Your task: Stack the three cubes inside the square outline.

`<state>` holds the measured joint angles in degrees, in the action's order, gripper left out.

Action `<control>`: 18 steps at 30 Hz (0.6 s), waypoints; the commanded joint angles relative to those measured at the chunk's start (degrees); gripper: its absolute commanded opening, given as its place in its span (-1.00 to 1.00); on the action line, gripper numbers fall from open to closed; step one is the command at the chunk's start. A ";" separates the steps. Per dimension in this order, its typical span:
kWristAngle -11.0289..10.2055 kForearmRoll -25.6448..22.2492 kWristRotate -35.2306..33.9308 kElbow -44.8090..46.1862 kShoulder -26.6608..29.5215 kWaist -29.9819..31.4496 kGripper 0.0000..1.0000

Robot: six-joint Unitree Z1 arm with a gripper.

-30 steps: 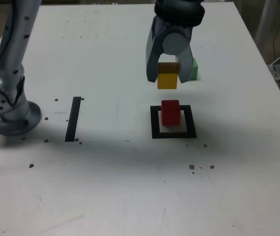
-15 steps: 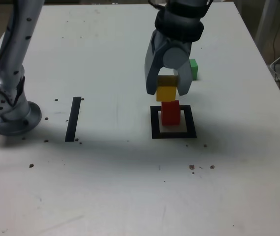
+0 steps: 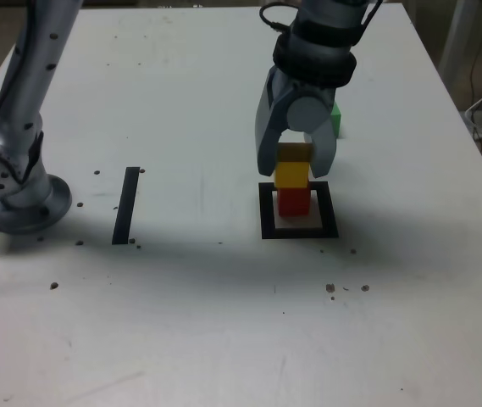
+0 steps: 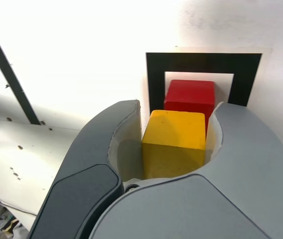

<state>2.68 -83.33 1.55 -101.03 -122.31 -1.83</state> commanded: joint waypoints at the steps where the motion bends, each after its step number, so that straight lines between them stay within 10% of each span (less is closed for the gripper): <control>1: 0.08 0.52 0.18 0.11 -0.50 0.16 -0.44; 12: -0.12 1.84 0.37 0.75 -0.74 0.12 -0.35; 18: 0.27 3.28 0.91 2.20 -0.64 0.08 0.56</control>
<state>2.81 -80.42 2.33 -99.33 -122.71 -1.80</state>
